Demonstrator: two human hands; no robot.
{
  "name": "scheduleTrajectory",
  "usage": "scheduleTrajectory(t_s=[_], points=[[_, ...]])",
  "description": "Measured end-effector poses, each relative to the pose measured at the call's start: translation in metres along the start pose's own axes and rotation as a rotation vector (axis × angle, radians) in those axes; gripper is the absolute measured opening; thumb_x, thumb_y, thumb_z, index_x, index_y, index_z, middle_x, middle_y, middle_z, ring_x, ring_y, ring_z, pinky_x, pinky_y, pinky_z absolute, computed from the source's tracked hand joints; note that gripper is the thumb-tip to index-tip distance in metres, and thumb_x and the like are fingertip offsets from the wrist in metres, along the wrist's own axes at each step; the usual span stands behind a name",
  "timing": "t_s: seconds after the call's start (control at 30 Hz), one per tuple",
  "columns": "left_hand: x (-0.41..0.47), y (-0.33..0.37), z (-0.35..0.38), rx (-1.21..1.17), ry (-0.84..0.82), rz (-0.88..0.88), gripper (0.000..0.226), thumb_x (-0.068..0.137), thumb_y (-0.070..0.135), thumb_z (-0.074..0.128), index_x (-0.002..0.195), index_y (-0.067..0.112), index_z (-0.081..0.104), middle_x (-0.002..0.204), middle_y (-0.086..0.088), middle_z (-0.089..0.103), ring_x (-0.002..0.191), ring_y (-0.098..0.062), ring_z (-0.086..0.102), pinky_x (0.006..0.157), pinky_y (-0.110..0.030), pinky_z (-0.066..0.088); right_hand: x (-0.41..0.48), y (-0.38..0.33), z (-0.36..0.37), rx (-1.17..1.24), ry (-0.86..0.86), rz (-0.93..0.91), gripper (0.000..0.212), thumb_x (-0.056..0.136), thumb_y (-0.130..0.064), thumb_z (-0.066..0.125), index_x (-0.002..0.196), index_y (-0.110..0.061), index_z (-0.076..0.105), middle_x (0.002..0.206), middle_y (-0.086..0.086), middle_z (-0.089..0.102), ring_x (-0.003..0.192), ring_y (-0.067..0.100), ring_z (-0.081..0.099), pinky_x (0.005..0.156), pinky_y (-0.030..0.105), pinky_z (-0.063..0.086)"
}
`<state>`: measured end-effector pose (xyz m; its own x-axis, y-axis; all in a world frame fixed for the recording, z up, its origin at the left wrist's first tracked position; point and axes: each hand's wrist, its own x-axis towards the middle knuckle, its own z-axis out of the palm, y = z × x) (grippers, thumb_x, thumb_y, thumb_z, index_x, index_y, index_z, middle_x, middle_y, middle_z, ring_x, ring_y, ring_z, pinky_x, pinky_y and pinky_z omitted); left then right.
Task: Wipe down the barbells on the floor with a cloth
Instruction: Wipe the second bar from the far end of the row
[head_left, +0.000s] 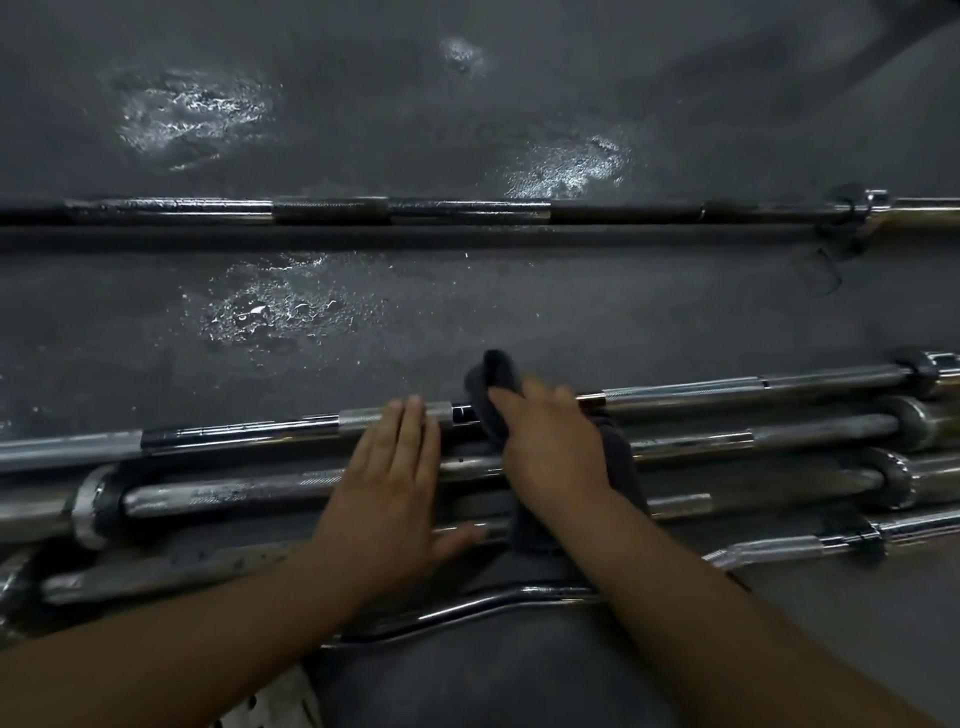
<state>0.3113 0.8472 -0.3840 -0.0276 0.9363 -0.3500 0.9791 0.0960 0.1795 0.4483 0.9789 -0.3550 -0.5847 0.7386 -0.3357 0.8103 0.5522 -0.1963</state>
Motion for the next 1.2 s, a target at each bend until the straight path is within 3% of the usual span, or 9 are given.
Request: scheduleTrajectory(t_s=[0.07, 0.2, 0.4, 0.5, 0.63, 0.73, 0.83, 1.03, 1.2], points=[[0.001, -0.008, 0.005, 0.025, 0.008, 0.041, 0.114, 0.081, 0.087, 0.025, 0.151, -0.003, 0.029, 0.160, -0.027, 0.015, 0.150, -0.040, 0.013, 0.118, -0.050, 0.015, 0.010, 0.031, -0.003, -0.014, -0.023, 0.037, 0.057, 0.083, -0.008, 0.055, 0.136, -0.030, 0.052, 0.127, 0.008, 0.053, 0.107, 0.036, 0.051, 0.083, 0.039, 0.046], [0.016, -0.025, 0.006, 0.031, 0.002, 0.071, 0.115, 0.081, 0.091, 0.018, 0.155, 0.003, 0.014, 0.162, -0.021, 0.006, 0.151, -0.034, 0.005, 0.120, -0.045, 0.004, 0.025, 0.075, -0.011, 0.049, 0.074, 0.425, 0.038, 0.084, -0.006, 0.051, 0.119, -0.017, 0.060, 0.120, 0.019, 0.056, 0.105, 0.041, 0.056, 0.078, 0.039, 0.044], [0.065, -0.057, -0.021, -0.006, -0.008, 0.058, 0.109, 0.076, 0.090, 0.008, 0.158, 0.018, 0.012, 0.164, -0.007, 0.018, 0.148, -0.027, 0.022, 0.116, -0.041, 0.009, 0.032, -0.021, -0.003, 0.062, 0.011, 0.001, 0.047, 0.089, -0.014, 0.052, 0.133, -0.029, 0.049, 0.134, 0.008, 0.046, 0.111, 0.038, 0.050, 0.084, 0.042, 0.048], [0.093, -0.078, -0.042, -0.088, -0.027, 0.028, 0.106, 0.072, 0.086, 0.005, 0.154, 0.021, 0.020, 0.160, -0.006, 0.026, 0.145, -0.027, 0.026, 0.116, -0.044, 0.018, 0.052, 0.019, -0.019, -0.001, 0.014, 0.136, 0.053, 0.088, -0.011, 0.054, 0.137, -0.029, 0.046, 0.137, 0.010, 0.044, 0.117, 0.041, 0.050, 0.090, 0.045, 0.048], [0.092, -0.092, -0.034, 0.080, 0.086, 0.024, 0.103, 0.083, 0.082, 0.014, 0.153, 0.008, 0.025, 0.156, -0.016, 0.032, 0.143, -0.032, 0.032, 0.117, -0.047, 0.023, 0.064, 0.066, -0.025, -0.007, 0.137, 0.410, 0.047, 0.086, -0.007, 0.053, 0.131, -0.019, 0.049, 0.136, 0.017, 0.044, 0.108, 0.045, 0.050, 0.089, 0.046, 0.046], [0.107, -0.095, -0.035, 0.062, 0.069, -0.025, 0.107, 0.079, 0.088, 0.012, 0.156, 0.014, 0.015, 0.161, -0.010, 0.024, 0.147, -0.029, 0.023, 0.119, -0.046, 0.018, 0.083, 0.013, -0.013, 0.049, 0.104, 0.198, 0.049, 0.084, -0.008, 0.057, 0.131, -0.020, 0.048, 0.135, 0.016, 0.044, 0.109, 0.043, 0.051, 0.087, 0.043, 0.047], [0.131, -0.106, -0.052, 0.022, 0.076, -0.056, 0.106, 0.073, 0.087, 0.010, 0.153, 0.020, 0.028, 0.154, -0.006, 0.037, 0.138, -0.029, 0.037, 0.112, -0.043, 0.027, 0.105, -0.019, -0.013, 0.015, 0.050, -0.013, 0.058, 0.090, -0.011, 0.052, 0.144, -0.028, 0.038, 0.146, 0.011, 0.036, 0.114, 0.040, 0.048, 0.090, 0.043, 0.047], [0.152, -0.119, -0.064, -0.007, 0.038, -0.061, 0.104, 0.071, 0.091, 0.014, 0.139, 0.017, 0.041, 0.136, -0.011, 0.053, 0.124, -0.032, 0.050, 0.104, -0.043, 0.037, 0.117, 0.048, -0.035, 0.004, 0.147, 0.322, 0.051, 0.087, -0.006, 0.050, 0.134, -0.024, 0.046, 0.132, 0.016, 0.043, 0.112, 0.045, 0.051, 0.091, 0.046, 0.046], [0.132, -0.104, -0.066, -0.022, 0.044, -0.071, 0.088, 0.075, 0.081, 0.027, 0.131, 0.015, 0.044, 0.133, -0.013, 0.055, 0.120, -0.033, 0.052, 0.106, -0.043, 0.037, 0.098, -0.026, -0.015, 0.060, 0.039, -0.039, 0.056, 0.089, -0.010, 0.053, 0.142, -0.025, 0.044, 0.144, 0.012, 0.039, 0.111, 0.039, 0.050, 0.090, 0.041, 0.047]])
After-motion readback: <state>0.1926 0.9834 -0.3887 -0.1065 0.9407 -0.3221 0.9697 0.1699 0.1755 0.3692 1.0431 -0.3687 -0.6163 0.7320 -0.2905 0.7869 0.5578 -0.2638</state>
